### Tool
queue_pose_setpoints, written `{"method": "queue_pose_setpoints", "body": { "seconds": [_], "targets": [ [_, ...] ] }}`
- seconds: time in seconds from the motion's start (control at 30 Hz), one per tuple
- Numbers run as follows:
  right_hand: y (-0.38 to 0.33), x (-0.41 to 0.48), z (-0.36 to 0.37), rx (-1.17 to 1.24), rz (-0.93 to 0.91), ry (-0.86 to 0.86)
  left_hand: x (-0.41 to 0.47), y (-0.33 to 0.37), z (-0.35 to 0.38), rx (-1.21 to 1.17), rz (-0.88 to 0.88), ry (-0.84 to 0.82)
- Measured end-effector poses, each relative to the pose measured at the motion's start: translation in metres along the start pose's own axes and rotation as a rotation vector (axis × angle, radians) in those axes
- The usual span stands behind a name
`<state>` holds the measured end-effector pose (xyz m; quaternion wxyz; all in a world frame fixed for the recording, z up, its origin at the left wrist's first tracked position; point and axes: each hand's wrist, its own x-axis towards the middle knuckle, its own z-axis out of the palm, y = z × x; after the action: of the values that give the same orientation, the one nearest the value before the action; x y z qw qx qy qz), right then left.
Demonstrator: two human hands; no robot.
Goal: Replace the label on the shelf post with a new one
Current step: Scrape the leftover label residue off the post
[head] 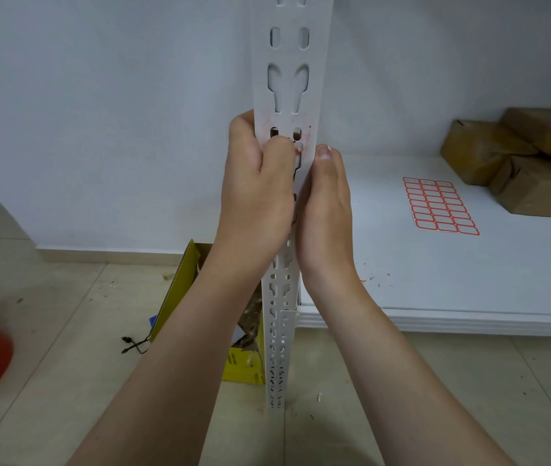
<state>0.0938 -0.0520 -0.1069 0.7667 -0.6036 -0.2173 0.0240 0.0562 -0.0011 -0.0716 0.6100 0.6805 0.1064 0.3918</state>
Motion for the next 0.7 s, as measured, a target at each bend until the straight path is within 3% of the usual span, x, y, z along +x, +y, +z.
{"method": "queue_pose_setpoints", "body": {
  "seconds": [0.4, 0.7],
  "targets": [
    [-0.002, 0.001, -0.002, -0.009, 0.060, -0.019, 0.001, -0.009, -0.013, -0.194, -0.051, -0.058],
    [-0.005, 0.000, -0.003, 0.005, 0.081, -0.047, -0.001, -0.003, -0.008, -0.094, -0.050, -0.013]
  ]
}}
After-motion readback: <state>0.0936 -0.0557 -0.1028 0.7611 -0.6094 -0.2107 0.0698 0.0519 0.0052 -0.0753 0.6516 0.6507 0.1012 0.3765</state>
